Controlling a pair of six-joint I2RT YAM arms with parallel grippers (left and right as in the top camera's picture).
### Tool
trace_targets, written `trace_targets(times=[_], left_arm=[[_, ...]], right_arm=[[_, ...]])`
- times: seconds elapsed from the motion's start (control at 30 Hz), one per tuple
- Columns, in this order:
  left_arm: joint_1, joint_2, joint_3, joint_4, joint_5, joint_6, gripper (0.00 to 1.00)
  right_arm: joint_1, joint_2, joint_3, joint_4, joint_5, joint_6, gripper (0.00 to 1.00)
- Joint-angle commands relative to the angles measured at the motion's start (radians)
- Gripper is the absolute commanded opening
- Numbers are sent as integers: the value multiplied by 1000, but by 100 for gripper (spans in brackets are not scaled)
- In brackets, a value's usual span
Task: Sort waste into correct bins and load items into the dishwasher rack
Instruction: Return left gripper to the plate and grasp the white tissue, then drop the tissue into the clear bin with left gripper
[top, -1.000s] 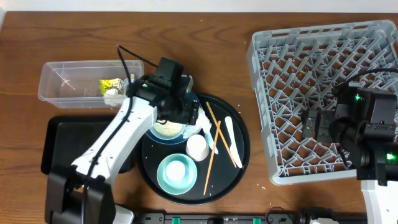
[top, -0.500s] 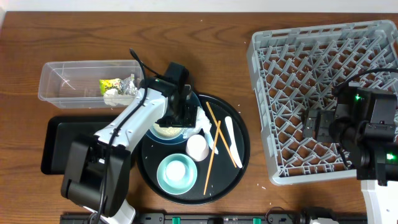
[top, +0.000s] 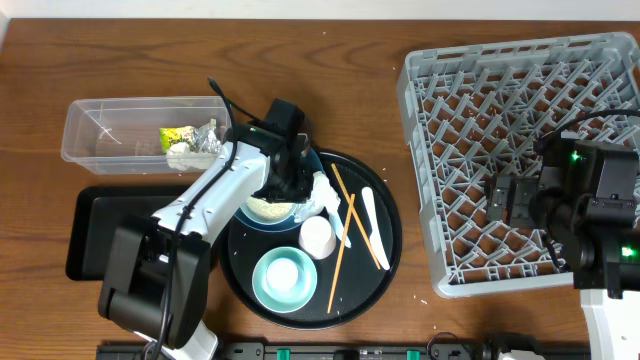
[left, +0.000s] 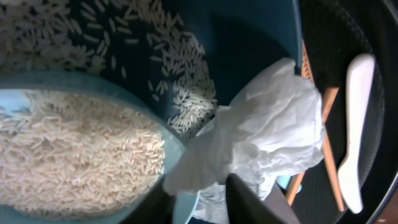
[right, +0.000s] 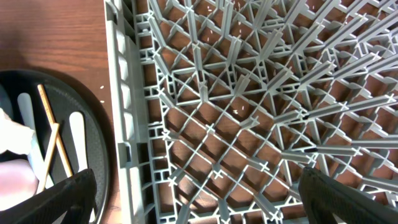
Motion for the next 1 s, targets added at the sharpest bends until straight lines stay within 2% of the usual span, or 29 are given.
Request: trace_targets(times=[0.0, 0.13, 0.2, 0.33, 0.4, 0.7, 0.97], left_arm=[[-2, -5, -5, 4, 1, 1, 21], [-2, -5, -5, 13, 1, 1, 19], [-2, -5, -5, 16, 1, 1, 13], [-2, -5, -5, 29, 0, 1, 12], [-2, -5, -5, 37, 0, 1, 6], [-2, -28, 23, 42, -14, 2, 6], [-1, -177, 39, 50, -69, 5, 6]], right_arm=[[5, -4, 18, -2, -4, -11, 99], [5, -4, 18, -2, -4, -11, 99], [5, -4, 18, 0, -3, -11, 99], [5, -4, 18, -4, -4, -11, 99], [5, -4, 18, -4, -4, -11, 99], [5, -4, 18, -4, -4, -11, 99], [5, -4, 18, -3, -4, -11, 99]])
